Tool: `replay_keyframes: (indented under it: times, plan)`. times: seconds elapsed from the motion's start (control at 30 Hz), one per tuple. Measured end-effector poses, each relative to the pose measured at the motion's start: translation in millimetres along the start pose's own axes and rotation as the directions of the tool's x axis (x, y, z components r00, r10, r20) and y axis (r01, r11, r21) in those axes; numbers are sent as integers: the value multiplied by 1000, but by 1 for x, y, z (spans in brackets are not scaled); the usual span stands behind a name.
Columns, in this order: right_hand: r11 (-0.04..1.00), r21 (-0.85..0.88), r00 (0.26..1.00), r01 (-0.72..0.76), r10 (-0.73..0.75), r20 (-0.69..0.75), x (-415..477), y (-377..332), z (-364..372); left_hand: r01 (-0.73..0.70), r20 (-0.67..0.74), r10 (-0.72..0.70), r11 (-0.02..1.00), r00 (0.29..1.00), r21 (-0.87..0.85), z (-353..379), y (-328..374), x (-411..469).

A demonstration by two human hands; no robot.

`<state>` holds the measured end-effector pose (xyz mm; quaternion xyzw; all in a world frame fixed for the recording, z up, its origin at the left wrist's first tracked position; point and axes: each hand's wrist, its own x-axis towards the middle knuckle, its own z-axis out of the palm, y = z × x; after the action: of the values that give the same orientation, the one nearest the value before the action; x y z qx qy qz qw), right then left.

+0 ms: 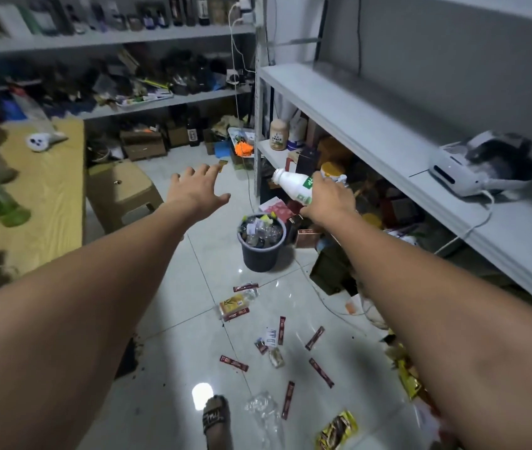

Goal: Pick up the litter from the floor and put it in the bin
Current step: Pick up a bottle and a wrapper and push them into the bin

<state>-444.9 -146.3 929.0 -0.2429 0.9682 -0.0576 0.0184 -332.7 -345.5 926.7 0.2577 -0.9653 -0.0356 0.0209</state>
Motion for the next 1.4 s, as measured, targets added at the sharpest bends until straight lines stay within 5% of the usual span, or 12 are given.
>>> replay_keyframes:
  times: [0.57, 0.93, 1.4]
  plan:
    - [992, -56, 994, -110, 110, -4, 201, -92, 7, -147, 79, 146, 989, 986, 10, 12, -84, 238]
    - [973, -39, 973, -229, 229, 5, 268, -117, 32, -259, 97, 263, 965, 960, -51, 25, -73, 328]
    - [989, 36, 989, -143, 141, 49, 354, -105, 74, -101, 81, 104, 994, 991, -41, 62, -69, 384]
